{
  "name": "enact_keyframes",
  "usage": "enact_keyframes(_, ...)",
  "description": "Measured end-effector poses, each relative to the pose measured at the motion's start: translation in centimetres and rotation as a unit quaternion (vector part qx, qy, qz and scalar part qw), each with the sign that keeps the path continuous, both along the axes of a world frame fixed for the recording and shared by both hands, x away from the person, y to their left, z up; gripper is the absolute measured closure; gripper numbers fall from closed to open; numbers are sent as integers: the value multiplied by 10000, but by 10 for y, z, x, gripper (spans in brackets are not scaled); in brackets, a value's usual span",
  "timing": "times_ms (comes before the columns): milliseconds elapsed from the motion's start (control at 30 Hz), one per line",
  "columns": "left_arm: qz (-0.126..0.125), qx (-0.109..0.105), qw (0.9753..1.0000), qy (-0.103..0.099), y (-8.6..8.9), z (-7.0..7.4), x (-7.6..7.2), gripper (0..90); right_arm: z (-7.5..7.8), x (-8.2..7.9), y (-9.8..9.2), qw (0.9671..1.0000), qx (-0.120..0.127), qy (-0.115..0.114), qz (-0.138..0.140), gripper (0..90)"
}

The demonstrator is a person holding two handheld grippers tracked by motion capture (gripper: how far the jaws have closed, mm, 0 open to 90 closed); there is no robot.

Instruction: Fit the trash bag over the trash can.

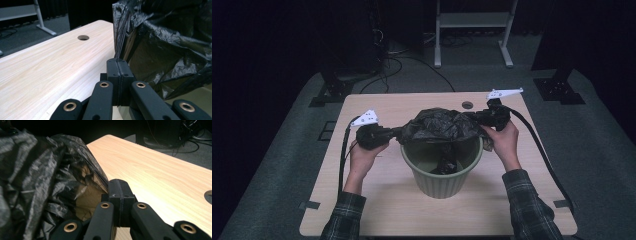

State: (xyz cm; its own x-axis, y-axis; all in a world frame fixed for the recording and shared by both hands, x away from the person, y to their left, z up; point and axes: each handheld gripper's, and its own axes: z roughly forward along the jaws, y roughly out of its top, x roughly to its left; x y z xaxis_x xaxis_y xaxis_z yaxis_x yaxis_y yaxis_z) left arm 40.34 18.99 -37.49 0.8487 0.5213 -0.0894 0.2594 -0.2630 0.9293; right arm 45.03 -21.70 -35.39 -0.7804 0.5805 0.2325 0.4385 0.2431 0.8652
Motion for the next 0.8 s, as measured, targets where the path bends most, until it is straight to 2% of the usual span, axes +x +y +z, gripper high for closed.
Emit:
enact_keyframes(67,60,153,9999,-5,-1,-1,1,897,-2,1,2,10000,-64,14,-41,900)
enact_keyframes(100,91,215,9997,10,0,-2,1,897,-4,1,2,9997,-218,16,-140,900)
enact_keyframes(133,93,215,9997,35,1,-4,2,896,-5,1,2,9993,-311,29,-187,900)
enact_keyframes(233,40,135,9998,127,6,-7,4,896,-13,3,-4,9992,-295,159,-222,900)
enact_keyframes(300,-44,177,9996,201,5,-10,5,896,-18,3,-6,9992,-264,219,-209,900)
enact_keyframes(400,-183,227,9992,283,2,-16,7,896,-25,2,-5,9983,-432,300,-243,900)
enact_keyframes(500,-308,112,9989,323,3,-20,8,896,-32,1,-8,9982,-427,345,-245,900)
enact_keyframes(533,-329,118,9989,305,3,-20,8,895,-32,0,-9,9984,-390,347,-235,887)
enact_keyframes(600,-368,38,9989,282,4,-19,7,895,-30,-1,-11,9981,-415,273,-377,692)
enact_keyframes(633,-383,-18,9989,270,5,-18,7,895,-28,-1,-14,9979,-393,267,-436,635)
enact_keyframes(733,-433,-198,9986,236,8,-14,6,894,-15,-7,-27,9980,-214,70,-587,605)
enact_keyframes(800,-487,-307,9981,229,10,-12,5,866,-2,-14,-39,9978,-46,-102,-659,595)
